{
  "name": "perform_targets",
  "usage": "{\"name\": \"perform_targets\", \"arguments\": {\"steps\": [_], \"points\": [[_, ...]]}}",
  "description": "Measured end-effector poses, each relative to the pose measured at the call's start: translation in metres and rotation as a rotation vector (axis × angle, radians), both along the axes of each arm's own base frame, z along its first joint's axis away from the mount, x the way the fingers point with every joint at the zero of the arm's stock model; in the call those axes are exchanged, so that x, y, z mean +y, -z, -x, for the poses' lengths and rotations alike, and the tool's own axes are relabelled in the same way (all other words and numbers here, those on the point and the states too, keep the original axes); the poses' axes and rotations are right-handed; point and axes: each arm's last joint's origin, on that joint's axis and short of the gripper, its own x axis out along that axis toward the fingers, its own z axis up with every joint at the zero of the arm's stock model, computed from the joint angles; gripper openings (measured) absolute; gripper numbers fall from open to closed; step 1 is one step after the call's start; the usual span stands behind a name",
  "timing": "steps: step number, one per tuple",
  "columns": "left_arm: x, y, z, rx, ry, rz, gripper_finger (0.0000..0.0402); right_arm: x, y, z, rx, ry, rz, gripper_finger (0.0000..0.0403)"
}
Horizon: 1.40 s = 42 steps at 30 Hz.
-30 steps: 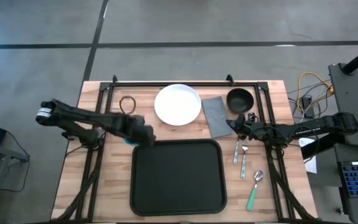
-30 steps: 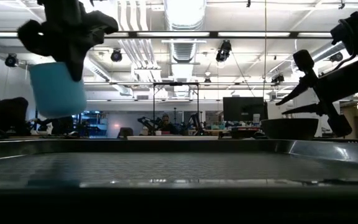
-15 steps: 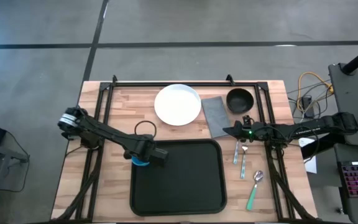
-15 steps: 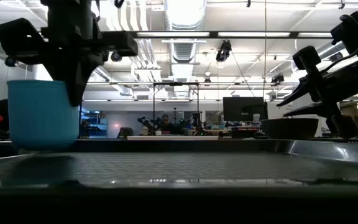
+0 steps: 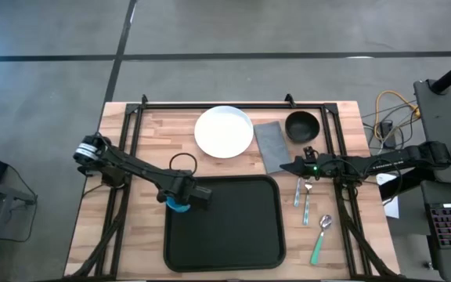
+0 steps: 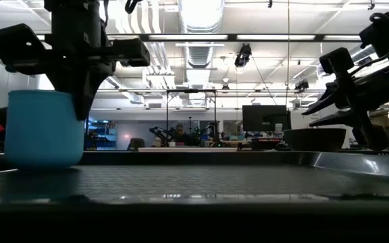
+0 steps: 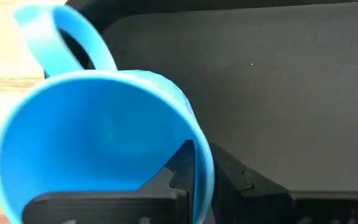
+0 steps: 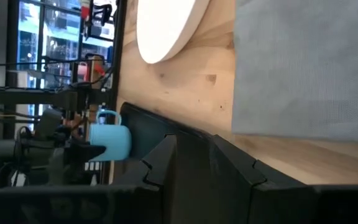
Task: Set up tray
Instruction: Put the blue mug on the black tray, then put the white plate at the bottom of the black tray
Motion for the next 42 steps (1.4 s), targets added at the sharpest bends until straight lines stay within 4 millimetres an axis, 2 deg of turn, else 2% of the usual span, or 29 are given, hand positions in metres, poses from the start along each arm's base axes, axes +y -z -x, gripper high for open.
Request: {"name": "perform_targets", "arguments": {"steps": [8,15,22,27,30,35,39,42], "points": [[-0.001,-0.003,-0.001,-0.015,0.001,0.004,0.0074,0.000,0.000,0.000,0.002,-0.003,0.010,0.0086],[-0.002,-0.025,-0.005,-0.078,0.034,0.000,0.0120,0.000,0.000,0.000,0.002,-0.002,0.010,0.0086],[-0.003,-0.058,-0.004,-0.074,0.092,-0.049,0.0124,0.000,0.000,0.000,0.001,0.002,0.008,0.0086],[-0.001,-0.073,-0.002,-0.053,0.113,-0.083,0.0124,0.000,0.000,0.000,0.001,0.002,0.008,0.0086],[-0.002,-0.088,-0.005,-0.111,0.142,-0.120,0.0124,0.000,0.000,0.000,-0.001,0.004,0.004,0.0086],[-0.001,-0.120,-0.011,-0.242,0.219,-0.297,0.0124,0.001,0.001,0.000,0.010,-0.035,-0.012,0.0086],[0.007,-0.132,-0.013,-0.269,0.274,-0.368,0.0124,0.003,0.006,0.000,0.059,-0.119,-0.030,0.0086],[0.016,-0.134,-0.012,-0.262,0.287,-0.382,0.0124,0.004,0.000,-0.006,0.055,-0.141,0.007,0.0086]]}}
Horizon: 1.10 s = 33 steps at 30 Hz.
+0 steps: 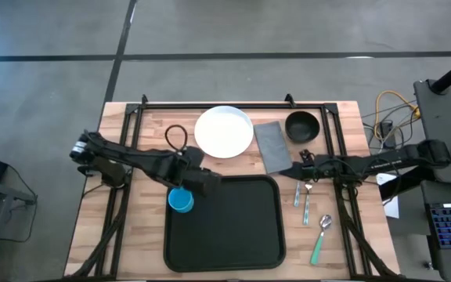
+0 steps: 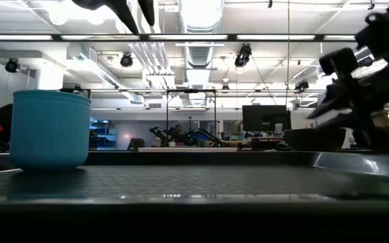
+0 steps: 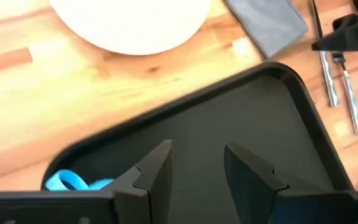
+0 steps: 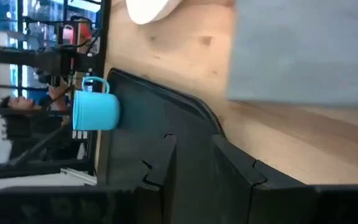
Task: Set up tray
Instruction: Put the white plate at the bottom of the black tray
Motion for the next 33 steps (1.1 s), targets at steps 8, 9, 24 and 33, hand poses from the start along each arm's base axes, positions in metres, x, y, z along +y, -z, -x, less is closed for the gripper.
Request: {"name": "perform_targets", "arguments": {"steps": [8,9,24,33], "points": [[0.024,0.008,0.023,-0.010,-0.045,0.002,0.0123,-0.004,-0.048,-0.042,0.137,-0.018,0.246,0.0086],[0.025,0.009,0.028,-0.034,-0.046,0.008,0.0122,-0.007,-0.049,-0.046,0.197,-0.012,0.256,0.0086],[0.042,0.062,0.107,-0.469,-0.120,0.149,0.0120,-0.061,-0.053,-0.133,0.428,-0.163,0.219,0.0086],[0.050,0.097,0.143,-0.488,-0.076,0.119,0.0120,-0.120,-0.047,-0.162,0.597,-0.119,0.085,0.0086]]}}
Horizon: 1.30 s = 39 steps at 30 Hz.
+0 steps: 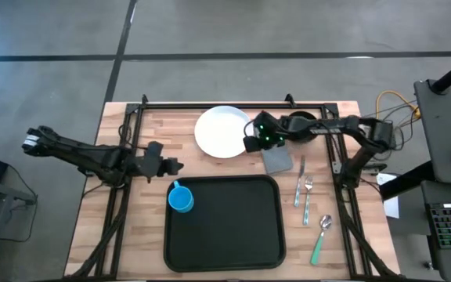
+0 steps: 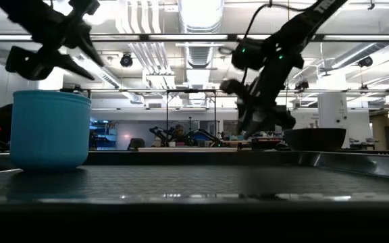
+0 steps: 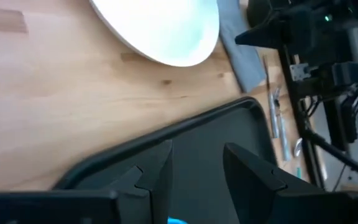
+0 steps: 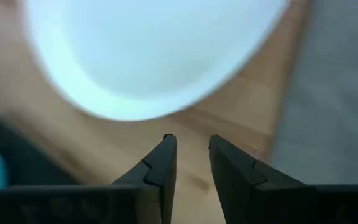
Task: Set up tray
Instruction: Put the white plate at the bottom of the black tray
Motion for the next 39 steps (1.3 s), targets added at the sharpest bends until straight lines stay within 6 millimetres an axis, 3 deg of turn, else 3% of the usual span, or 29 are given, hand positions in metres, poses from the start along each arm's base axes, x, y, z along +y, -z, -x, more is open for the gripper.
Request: {"name": "perform_targets", "arguments": {"steps": [5,12,20,24,34,39], "points": [[0.004,0.006,0.016,-0.008,0.061,-0.081,0.0120,-0.005,0.006,-0.005,0.075,0.056,-0.061,0.0086],[0.012,0.000,0.033,-0.031,0.142,-0.245,0.0120,0.003,-0.019,-0.022,0.025,0.071,-0.001,0.0086],[0.027,-0.013,0.040,-0.032,0.116,-0.381,0.0120,0.009,-0.047,-0.040,-0.003,-0.456,0.353,0.0086],[0.034,-0.019,0.040,-0.032,0.057,-0.385,0.0120,0.008,-0.052,-0.041,0.006,-0.605,0.445,0.0086],[0.039,-0.030,0.033,-0.022,0.014,-0.387,0.0120,0.016,-0.045,-0.035,0.098,-1.082,0.609,0.0087],[0.039,-0.034,0.027,-0.007,0.017,-0.387,0.0120,0.026,-0.037,-0.042,0.118,-1.255,0.691,0.0113]]}}
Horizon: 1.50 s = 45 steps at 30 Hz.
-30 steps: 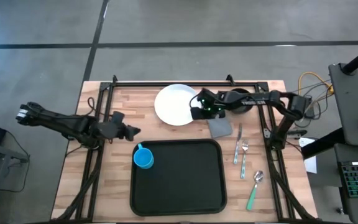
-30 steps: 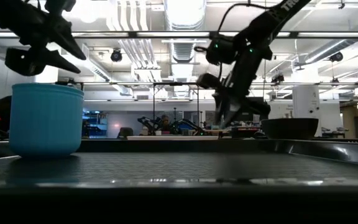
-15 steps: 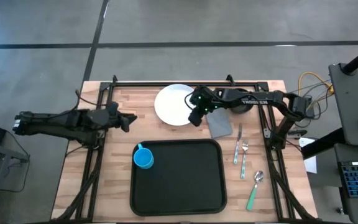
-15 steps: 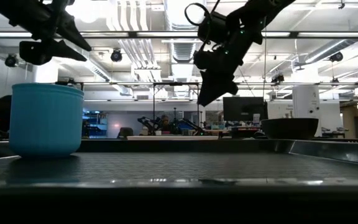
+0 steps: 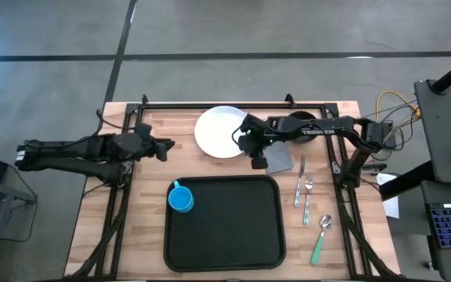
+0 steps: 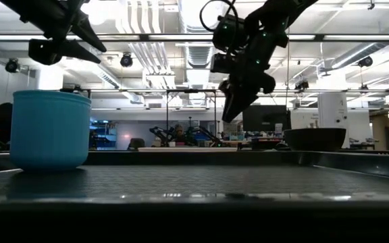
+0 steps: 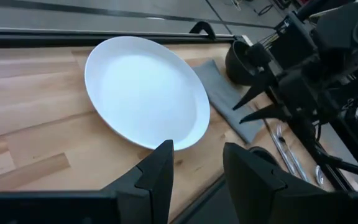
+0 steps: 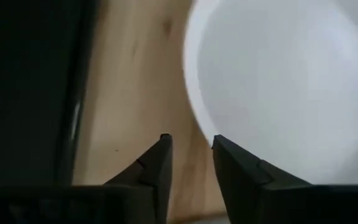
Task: Set up tray
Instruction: Put the white plate at the bottom of the black tray
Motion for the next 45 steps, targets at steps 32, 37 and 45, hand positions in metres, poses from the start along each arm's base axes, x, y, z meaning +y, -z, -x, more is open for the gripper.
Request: {"name": "perform_targets", "arguments": {"steps": [32,37,45], "points": [[0.000,-0.002,-0.006,0.034,0.014,-0.022,0.0120,-0.002,0.059,-0.060,0.167,-0.020,0.032,0.0171],[0.000,-0.002,-0.006,0.035,0.014,-0.022,0.0120,-0.004,0.060,-0.065,0.167,0.026,0.012,0.0148],[0.000,-0.001,-0.006,0.040,0.015,-0.022,0.0120,-0.003,0.062,-0.063,0.172,0.092,-0.021,0.0087]]}}
